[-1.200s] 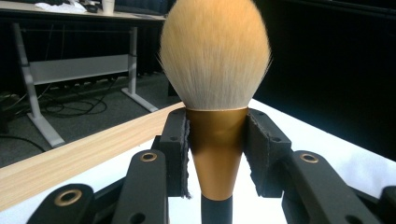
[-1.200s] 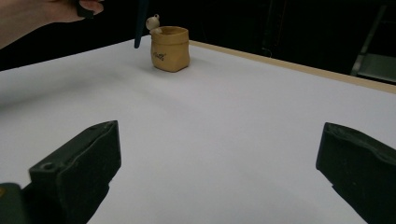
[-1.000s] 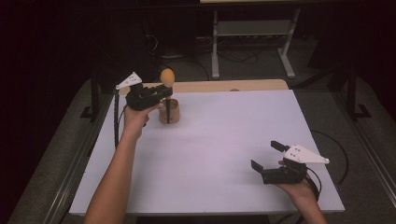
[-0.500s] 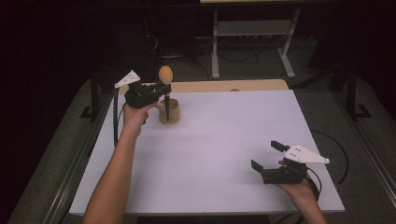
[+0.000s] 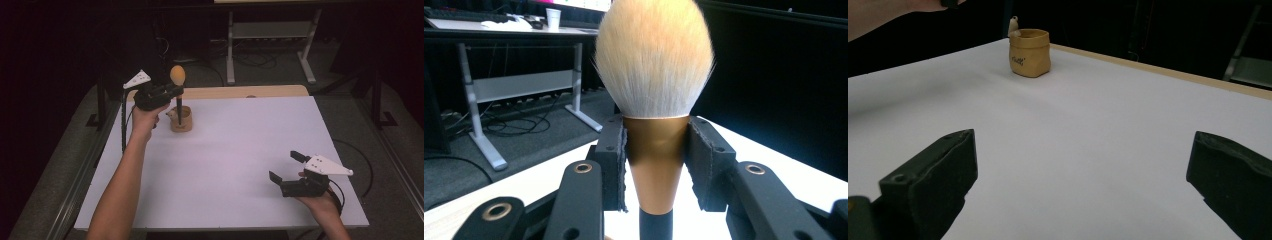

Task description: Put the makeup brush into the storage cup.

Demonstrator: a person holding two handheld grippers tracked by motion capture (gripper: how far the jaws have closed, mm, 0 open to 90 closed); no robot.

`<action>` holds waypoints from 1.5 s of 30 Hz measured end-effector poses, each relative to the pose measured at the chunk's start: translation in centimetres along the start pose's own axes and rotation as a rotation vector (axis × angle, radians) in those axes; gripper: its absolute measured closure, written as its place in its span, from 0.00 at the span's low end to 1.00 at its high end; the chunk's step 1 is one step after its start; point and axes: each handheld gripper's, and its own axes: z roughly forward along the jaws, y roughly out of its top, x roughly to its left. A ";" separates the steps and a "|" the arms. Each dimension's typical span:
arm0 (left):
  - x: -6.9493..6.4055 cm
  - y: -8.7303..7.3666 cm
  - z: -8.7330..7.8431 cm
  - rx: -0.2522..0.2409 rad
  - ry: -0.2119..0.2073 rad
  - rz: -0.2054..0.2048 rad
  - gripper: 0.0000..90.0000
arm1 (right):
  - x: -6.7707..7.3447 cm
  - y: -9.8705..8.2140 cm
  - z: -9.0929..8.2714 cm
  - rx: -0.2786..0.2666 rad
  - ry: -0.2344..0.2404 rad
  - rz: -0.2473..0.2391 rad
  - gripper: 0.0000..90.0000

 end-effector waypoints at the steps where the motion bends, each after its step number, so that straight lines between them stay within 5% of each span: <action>1: 0.1 0.1 0.1 -0.003 0.003 0.006 0.69 | 0.0 0.0 0.0 0.000 -0.001 0.000 0.00; 24: 1.0 -0.2 1.3 -0.036 0.047 0.031 0.69 | 0.0 0.0 -0.1 -0.001 -0.002 0.003 0.00; 45: 1.8 -0.7 2.2 -0.044 0.058 0.015 0.69 | 0.0 -0.1 -0.1 0.001 -0.002 -0.002 0.00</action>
